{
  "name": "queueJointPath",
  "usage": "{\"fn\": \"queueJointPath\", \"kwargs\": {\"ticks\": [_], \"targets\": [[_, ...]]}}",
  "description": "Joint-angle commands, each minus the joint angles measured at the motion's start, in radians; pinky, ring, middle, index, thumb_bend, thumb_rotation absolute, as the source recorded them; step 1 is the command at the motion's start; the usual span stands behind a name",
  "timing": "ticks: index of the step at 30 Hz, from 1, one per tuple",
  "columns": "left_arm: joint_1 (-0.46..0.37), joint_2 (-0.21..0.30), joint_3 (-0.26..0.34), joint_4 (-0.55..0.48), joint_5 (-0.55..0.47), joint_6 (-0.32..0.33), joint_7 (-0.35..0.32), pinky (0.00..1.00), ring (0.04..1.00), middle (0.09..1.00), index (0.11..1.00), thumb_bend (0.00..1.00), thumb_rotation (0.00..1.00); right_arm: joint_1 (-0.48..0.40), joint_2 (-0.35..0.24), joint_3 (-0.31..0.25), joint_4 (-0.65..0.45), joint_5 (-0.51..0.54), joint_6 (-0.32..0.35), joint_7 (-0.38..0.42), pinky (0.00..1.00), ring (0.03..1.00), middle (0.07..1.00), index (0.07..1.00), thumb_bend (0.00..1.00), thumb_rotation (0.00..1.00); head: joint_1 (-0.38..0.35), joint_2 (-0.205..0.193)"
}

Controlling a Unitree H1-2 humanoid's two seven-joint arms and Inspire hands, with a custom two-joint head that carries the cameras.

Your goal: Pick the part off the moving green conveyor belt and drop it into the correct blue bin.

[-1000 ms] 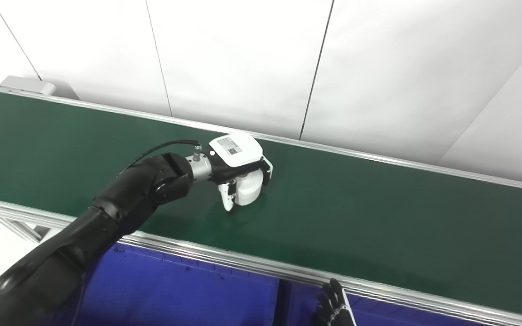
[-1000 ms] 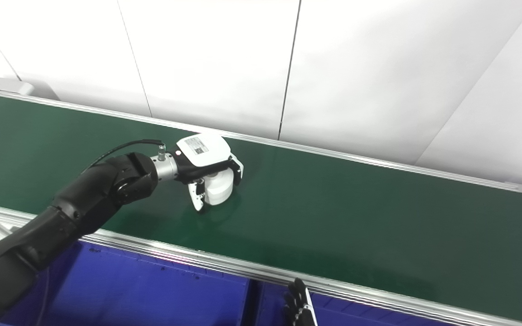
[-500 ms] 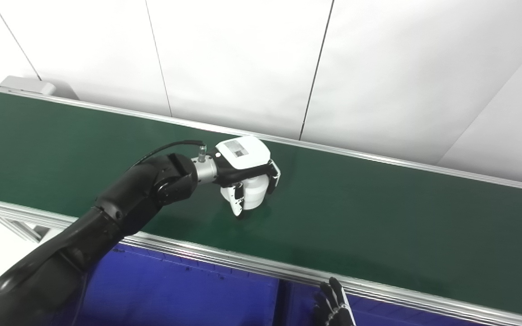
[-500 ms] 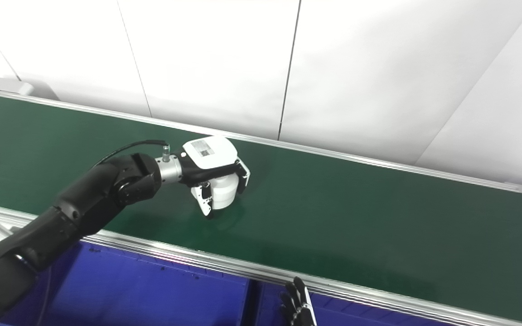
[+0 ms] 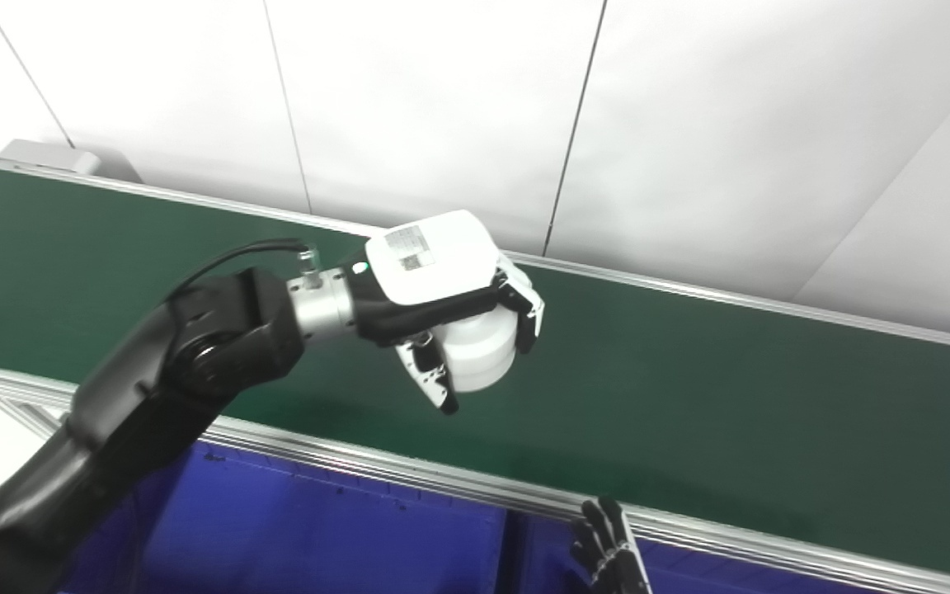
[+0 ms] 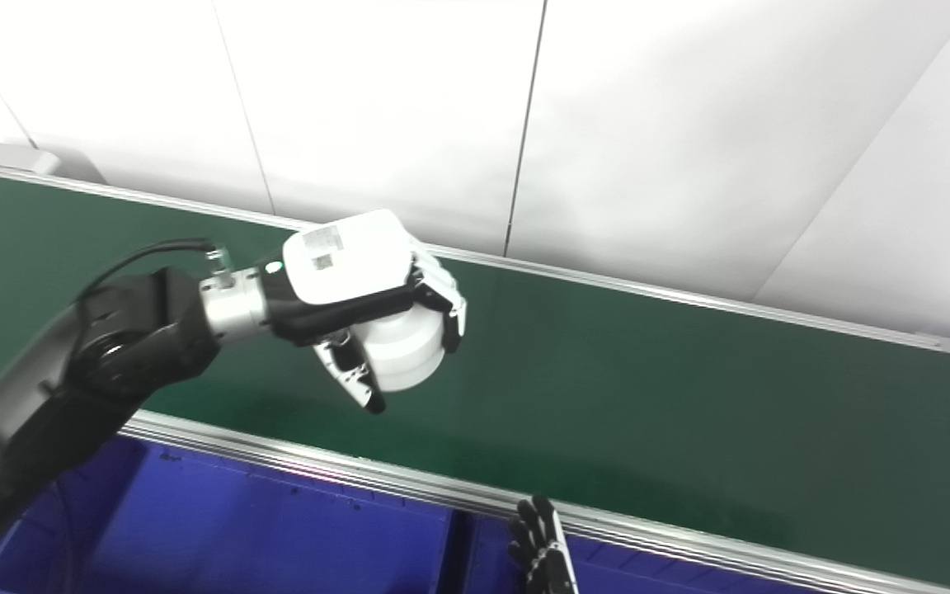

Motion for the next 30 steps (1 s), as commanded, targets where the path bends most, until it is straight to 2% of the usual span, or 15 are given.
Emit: {"fn": "queueJointPath", "kwargs": {"ticks": [1,2,5,6,8,9,13,18,22,24,26,30], "targets": [[0.058,0.017,0.033,-0.063,-0.020,0.017,0.015,0.43,0.444,0.490,0.503,0.50,0.00,0.014,-0.004,0.003,-0.051,0.011,0.023,0.011,0.93,0.944,0.966,1.000,0.89,0.97,0.015,0.021],[0.075,0.014,0.041,-0.077,-0.019,0.020,0.012,0.43,0.442,0.493,0.501,0.50,0.00,0.016,-0.007,0.002,-0.062,0.013,0.031,0.012,0.93,0.947,0.968,1.000,0.88,0.97,0.018,0.025],[0.167,0.006,0.071,-0.135,-0.008,0.049,0.006,0.43,0.443,0.496,0.498,0.50,0.00,0.026,-0.021,-0.002,-0.113,0.022,0.068,0.014,0.94,0.950,0.971,1.000,0.86,0.98,0.070,0.082],[0.193,0.003,0.079,-0.152,-0.003,0.062,0.002,0.43,0.448,0.497,0.494,0.50,0.00,0.029,-0.026,-0.004,-0.128,0.026,0.079,0.015,0.95,0.951,0.971,1.000,0.85,0.98,0.070,0.082],[0.252,-0.007,0.092,-0.164,0.002,0.071,0.008,0.42,0.448,0.494,0.496,0.50,0.00,0.035,-0.039,-0.007,-0.162,0.037,0.101,0.018,0.95,0.951,0.970,1.000,0.84,0.98,0.090,0.109],[0.286,-0.011,0.095,-0.159,0.008,0.064,0.017,0.42,0.448,0.494,0.496,0.50,0.00,0.039,-0.047,-0.010,-0.185,0.042,0.117,0.018,0.95,0.951,0.970,1.000,0.84,0.98,0.106,0.129],[0.386,-0.021,0.106,-0.140,0.035,0.034,0.040,0.39,0.427,0.491,0.514,0.50,0.00,0.054,-0.072,-0.021,-0.255,0.053,0.165,0.018,0.91,0.932,0.959,1.000,0.83,0.96,0.118,0.157],[0.501,-0.040,0.110,-0.039,0.116,-0.068,0.144,0.43,0.448,0.487,0.505,0.50,0.00,0.060,-0.087,-0.027,-0.293,0.065,0.199,0.023,0.88,0.914,0.947,0.999,0.82,0.94,0.107,0.170],[0.561,-0.069,0.118,0.061,0.181,-0.155,0.280,0.44,0.459,0.486,0.499,0.50,0.00,0.055,-0.091,-0.026,-0.302,0.084,0.218,0.031,0.88,0.911,0.938,0.989,0.83,0.91,0.106,0.175],[0.575,-0.065,0.092,0.120,0.220,-0.171,0.382,0.45,0.462,0.487,0.497,0.50,0.00,0.051,-0.091,-0.027,-0.302,0.087,0.223,0.033,0.88,0.908,0.935,0.986,0.82,0.90,0.109,0.175],[0.570,-0.051,0.055,0.166,0.245,-0.172,0.455,0.45,0.463,0.486,0.496,0.50,0.00,0.047,-0.091,-0.027,-0.299,0.089,0.224,0.035,0.88,0.907,0.933,0.984,0.82,0.90,0.110,0.173],[0.545,-0.017,0.000,0.227,0.262,-0.172,0.507,0.45,0.464,0.488,0.491,0.51,0.00,0.044,-0.085,-0.028,-0.294,0.082,0.225,0.036,0.88,0.910,0.935,0.988,0.82,0.89,0.098,0.172]]}}
